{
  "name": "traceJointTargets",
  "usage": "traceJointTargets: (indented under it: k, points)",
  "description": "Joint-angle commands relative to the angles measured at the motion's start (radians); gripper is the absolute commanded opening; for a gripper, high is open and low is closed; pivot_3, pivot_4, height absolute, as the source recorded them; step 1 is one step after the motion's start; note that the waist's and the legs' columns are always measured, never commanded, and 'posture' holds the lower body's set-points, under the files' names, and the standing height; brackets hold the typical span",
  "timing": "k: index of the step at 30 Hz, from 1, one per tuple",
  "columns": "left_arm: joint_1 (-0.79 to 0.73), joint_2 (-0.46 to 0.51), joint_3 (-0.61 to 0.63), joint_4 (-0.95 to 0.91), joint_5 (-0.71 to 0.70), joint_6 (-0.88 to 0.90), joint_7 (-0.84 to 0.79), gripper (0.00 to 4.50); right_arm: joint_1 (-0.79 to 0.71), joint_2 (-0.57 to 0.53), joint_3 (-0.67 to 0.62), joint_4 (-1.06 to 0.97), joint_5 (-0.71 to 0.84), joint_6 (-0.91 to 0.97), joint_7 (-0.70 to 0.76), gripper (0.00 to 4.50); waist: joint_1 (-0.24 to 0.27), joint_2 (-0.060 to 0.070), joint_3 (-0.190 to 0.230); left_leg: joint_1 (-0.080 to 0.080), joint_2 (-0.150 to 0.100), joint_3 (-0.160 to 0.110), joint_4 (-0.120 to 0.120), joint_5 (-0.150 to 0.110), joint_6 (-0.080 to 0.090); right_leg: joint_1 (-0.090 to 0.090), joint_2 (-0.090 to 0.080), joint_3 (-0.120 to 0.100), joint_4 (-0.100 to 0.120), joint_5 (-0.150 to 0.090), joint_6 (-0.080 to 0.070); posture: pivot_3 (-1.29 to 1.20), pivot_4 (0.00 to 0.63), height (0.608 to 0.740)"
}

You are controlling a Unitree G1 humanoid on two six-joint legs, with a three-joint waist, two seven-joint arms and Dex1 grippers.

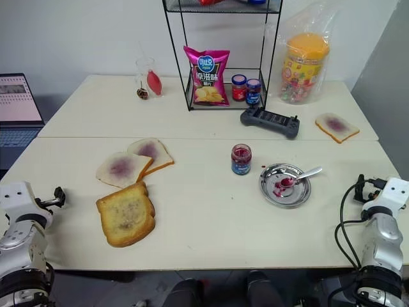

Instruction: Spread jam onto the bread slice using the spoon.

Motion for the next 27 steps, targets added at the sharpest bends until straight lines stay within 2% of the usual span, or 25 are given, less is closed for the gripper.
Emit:
traceJointTargets:
  k: [1, 17, 21, 24, 27]
  points:
    - [-0.007, 0.021, 0.015, -0.009, 0.004, -0.018, -0.004, 4.5, -0.003, 0.0, -0.026, -0.047, 0.012, -0.014, -0.021, 4.44, 0.0, 0.0, 0.0, 0.0, 0.0, 0.0, 0.0, 0.0, 0.0, 0.0, 0.0, 0.0, 0.0, 0.0, 0.0, 0.0, 0.15, 0.74]
    - [0.018, 0.054, 0.058, -0.023, -0.04, -0.018, -0.086, 4.5, 0.028, 0.031, -0.013, -0.153, 0.01, 0.025, -0.034, 4.44, 0.0, 0.0, 0.0, 0.0, 0.0, 0.0, -0.001, 0.0, 0.0, 0.0, 0.0, 0.0, 0.0, -0.001, -0.002, 0.0, 0.15, 0.74]
    - [0.031, 0.066, 0.062, -0.029, -0.058, 0.017, -0.136, 4.5, 0.014, -0.013, -0.018, -0.17, 0.009, 0.042, -0.003, 4.44, 0.0, 0.0, 0.0, 0.0, 0.0, 0.0, -0.001, 0.0, 0.0, 0.0, 0.0, 0.0, 0.0, -0.003, -0.004, 0.0, 0.15, 0.74]
    - [0.035, 0.098, 0.099, -0.075, -0.135, 0.099, -0.235, 4.5, -0.005, -0.067, -0.01, -0.206, 0.045, 0.083, 0.082, 4.44, -0.002, 0.0, 0.0, 0.0, 0.0, 0.001, -0.001, 0.0, 0.0, -0.001, 0.0, 0.0, 0.0, -0.003, -0.005, 0.0, 0.15, 0.74]
    - [0.073, 0.203, 0.16, -0.159, -0.364, 0.47, -0.506, 4.5, -0.041, -0.18, 0.045, -0.335, 0.218, 0.236, 0.361, 4.44, -0.009, -0.001, 0.002, 0.0, 0.001, 0.0, -0.001, 0.0, 0.0, -0.001, 0.0, -0.001, 0.0, -0.003, -0.005, 0.0, 0.15, 0.74]
